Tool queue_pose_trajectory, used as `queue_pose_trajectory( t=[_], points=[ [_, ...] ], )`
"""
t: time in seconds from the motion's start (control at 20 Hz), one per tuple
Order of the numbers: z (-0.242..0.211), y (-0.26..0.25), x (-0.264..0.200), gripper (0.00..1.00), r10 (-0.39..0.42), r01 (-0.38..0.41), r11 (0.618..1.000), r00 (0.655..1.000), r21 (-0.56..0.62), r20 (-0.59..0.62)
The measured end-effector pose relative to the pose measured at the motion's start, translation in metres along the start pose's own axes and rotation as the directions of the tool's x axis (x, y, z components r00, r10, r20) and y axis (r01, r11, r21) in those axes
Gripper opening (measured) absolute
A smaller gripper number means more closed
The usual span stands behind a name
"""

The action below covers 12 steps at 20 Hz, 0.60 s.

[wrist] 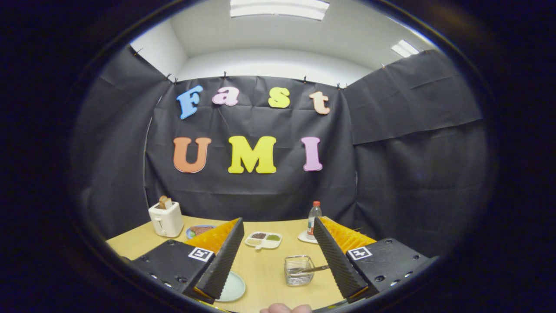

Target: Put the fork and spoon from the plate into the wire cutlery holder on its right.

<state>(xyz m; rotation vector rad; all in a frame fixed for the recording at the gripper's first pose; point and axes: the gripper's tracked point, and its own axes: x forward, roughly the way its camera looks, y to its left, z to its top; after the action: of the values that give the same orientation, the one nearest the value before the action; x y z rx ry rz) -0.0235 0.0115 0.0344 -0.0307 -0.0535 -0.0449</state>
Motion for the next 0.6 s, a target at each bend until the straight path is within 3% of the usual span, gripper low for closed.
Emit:
queue_pose_trajectory(
  t=[0.6],
  points=[
    [0.010, 0.008, -0.009, 0.97, -0.011, 0.010, 1.000, 0.999, 0.008, 0.047]
  ],
)
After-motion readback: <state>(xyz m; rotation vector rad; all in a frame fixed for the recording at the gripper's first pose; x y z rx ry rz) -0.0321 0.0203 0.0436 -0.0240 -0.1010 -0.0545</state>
